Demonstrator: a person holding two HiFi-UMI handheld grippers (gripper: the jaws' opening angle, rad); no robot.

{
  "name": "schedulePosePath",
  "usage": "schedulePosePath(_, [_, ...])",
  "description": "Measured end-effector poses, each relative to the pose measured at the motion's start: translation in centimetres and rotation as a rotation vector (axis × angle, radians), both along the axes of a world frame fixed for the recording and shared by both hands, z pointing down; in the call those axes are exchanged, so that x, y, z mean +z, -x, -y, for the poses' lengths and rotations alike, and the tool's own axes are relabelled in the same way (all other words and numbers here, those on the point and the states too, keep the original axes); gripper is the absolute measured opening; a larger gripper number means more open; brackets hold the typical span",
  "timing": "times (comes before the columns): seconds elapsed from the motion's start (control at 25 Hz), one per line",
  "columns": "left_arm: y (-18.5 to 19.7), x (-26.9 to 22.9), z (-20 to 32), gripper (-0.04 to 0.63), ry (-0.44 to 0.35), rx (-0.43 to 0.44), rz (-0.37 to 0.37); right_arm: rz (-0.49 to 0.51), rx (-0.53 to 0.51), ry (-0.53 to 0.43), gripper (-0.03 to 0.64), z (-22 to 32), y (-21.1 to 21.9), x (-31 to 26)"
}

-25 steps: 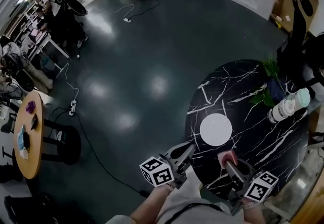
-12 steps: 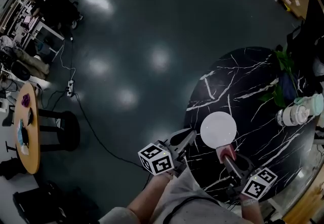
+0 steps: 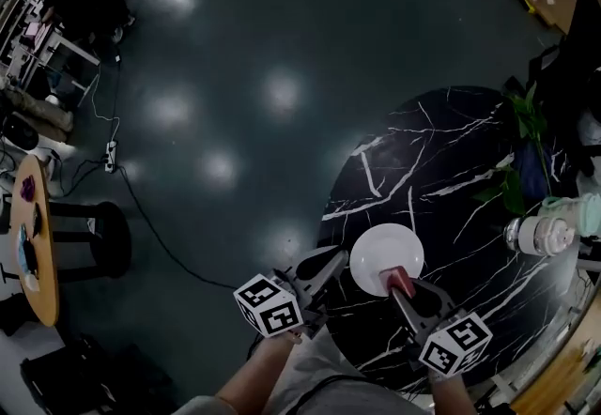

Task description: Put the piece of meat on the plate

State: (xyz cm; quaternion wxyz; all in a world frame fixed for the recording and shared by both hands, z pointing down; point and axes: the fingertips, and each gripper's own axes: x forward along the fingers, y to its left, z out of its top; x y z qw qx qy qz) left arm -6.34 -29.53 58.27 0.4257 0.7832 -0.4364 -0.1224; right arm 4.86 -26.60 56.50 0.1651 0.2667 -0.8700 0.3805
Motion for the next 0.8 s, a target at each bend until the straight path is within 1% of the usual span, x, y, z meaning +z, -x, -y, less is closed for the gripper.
schedulePosePath(0.16, [0.6,0.7,-0.1,0.009,0.014,-0.012,0.006,-0.015,-0.042,0.005,0.091,0.9,2.1,1.4])
schedulePosePath(0.28, [0.8,1.3,-0.4,0.009,0.032,-0.026,-0.001,-0.038,-0.043,0.043,0.091,0.9,2.5,2.7])
schedulePosePath(0.48, [0.8,1.7,-0.6,0.009,0.041,-0.033,-0.007,-0.026,-0.043,0.108,0.091,0.9,2.8,3.9])
schedulePosePath(0.6, [1.0,1.4,-0.6,0.009,0.045,-0.045,-0.009,-0.059,-0.052,0.105,0.091,0.9,2.7,4.4])
schedulePosePath(0.8, [1.2,1.1,-0.4,0.009,0.024,-0.047,-0.006,-0.125,-0.059,0.084,0.092,1.2,2.2,4.9])
